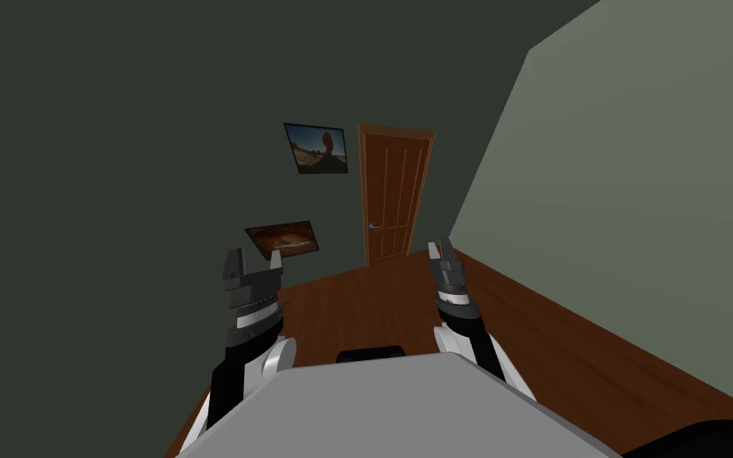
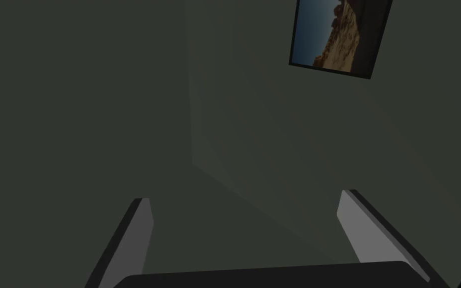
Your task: Pull the door open
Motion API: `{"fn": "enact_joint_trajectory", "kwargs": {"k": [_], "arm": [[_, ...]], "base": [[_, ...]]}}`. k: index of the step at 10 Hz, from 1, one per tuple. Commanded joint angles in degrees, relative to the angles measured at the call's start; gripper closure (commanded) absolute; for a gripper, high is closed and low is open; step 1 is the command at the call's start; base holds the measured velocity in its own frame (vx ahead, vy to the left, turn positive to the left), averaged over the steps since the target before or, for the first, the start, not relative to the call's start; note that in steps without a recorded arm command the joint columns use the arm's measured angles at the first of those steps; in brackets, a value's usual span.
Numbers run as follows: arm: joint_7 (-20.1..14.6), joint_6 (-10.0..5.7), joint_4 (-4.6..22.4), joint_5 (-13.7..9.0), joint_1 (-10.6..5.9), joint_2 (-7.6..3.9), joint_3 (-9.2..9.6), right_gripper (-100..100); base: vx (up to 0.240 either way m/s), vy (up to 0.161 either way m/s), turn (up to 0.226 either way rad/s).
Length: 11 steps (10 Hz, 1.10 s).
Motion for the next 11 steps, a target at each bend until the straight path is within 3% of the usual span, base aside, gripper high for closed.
{"fn": "enact_joint_trajectory", "kwargs": {"k": [1,11], "arm": [[-0.23,-0.22,1.74,-0.05,-0.71,-0.30,-0.49,-100],[-1.70,-1.62,12.80,-0.36,-5.25,-1.64,-3.61,-100]], "base": [[0.040,-0.008,0.064],[0.080,-0.019,0.070]]}}
